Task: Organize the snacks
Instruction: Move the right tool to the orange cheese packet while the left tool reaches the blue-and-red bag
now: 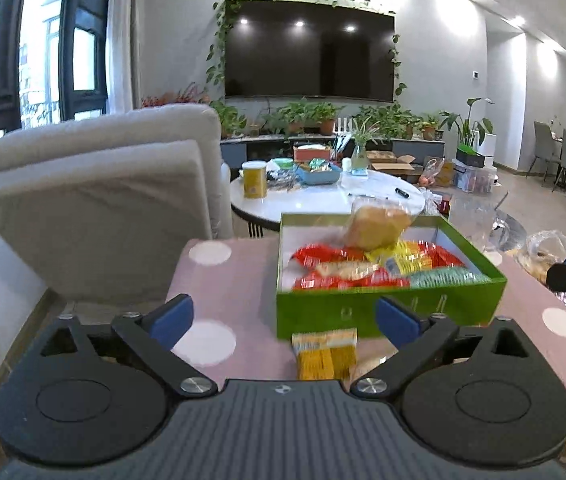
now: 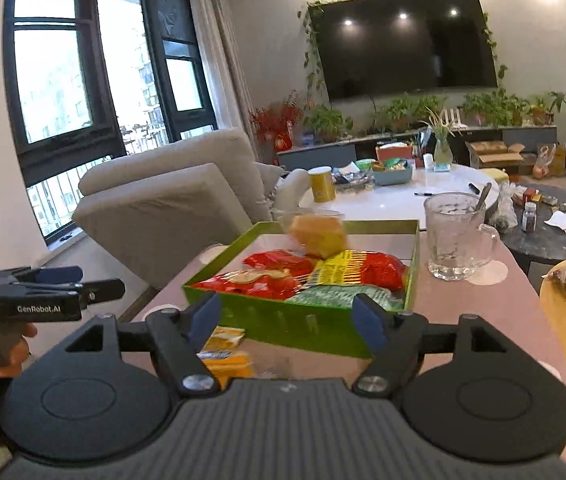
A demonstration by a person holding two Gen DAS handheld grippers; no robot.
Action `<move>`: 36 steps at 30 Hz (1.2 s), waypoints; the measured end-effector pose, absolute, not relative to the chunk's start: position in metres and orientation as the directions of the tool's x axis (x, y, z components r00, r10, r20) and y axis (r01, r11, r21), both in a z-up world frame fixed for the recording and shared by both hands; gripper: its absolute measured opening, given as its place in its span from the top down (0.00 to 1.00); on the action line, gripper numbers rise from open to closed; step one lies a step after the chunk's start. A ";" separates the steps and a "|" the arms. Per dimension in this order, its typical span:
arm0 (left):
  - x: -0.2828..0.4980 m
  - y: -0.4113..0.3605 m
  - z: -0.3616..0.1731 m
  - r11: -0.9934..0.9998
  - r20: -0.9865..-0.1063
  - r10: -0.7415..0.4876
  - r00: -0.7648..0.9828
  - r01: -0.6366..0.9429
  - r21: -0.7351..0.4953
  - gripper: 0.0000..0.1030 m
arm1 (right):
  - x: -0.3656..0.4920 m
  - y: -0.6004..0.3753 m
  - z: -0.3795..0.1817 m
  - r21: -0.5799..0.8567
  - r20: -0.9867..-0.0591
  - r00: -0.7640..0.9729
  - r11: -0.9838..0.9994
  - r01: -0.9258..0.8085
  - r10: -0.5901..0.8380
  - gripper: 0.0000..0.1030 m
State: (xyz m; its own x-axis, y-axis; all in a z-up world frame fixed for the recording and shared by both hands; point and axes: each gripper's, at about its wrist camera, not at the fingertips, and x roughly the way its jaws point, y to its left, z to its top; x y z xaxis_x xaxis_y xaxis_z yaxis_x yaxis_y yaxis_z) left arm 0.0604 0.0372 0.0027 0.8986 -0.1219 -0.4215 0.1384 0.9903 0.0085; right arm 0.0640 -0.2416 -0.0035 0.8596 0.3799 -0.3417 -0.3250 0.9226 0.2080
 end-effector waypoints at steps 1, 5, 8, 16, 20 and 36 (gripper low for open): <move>0.056 0.040 -0.001 0.991 -0.428 -0.116 0.896 0.133 0.010 0.04 | 0.060 -0.238 -0.005 0.203 -0.346 0.856 0.922 -0.331 0.383 0.53; 0.039 0.042 -0.014 0.993 -0.460 -0.090 0.884 0.113 0.023 0.04 | 0.050 -0.225 -0.009 0.206 -0.368 0.843 0.919 -0.337 0.392 0.53; 0.031 0.045 -0.027 0.993 -0.498 -0.094 0.862 0.118 0.017 0.04 | 0.045 -0.221 -0.012 0.258 -0.392 0.814 0.900 -0.350 0.429 0.53; 0.023 0.049 -0.059 0.993 -0.573 -0.084 0.815 0.114 0.017 0.04 | 0.040 -0.208 -0.025 0.248 -0.430 0.796 0.903 -0.350 0.427 0.53; 0.027 0.055 -0.067 0.996 -0.596 -0.080 0.799 0.088 -0.015 0.05 | 0.039 -0.202 -0.031 0.237 -0.449 0.789 0.907 -0.347 0.419 0.52; 0.039 0.064 -0.081 0.995 -0.614 -0.091 0.784 0.040 -0.096 0.33 | 0.064 -0.143 -0.067 0.064 -0.540 0.790 0.950 -0.306 0.291 0.42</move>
State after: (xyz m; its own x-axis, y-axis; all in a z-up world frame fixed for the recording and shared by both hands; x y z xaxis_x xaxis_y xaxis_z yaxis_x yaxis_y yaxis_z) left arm 0.0390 0.0637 -0.0814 0.7839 -0.0907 -0.6143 0.0399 0.9946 -0.0959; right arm 0.0642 -0.1435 -0.0669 0.7901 0.2906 -0.5397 -0.3058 0.9500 0.0638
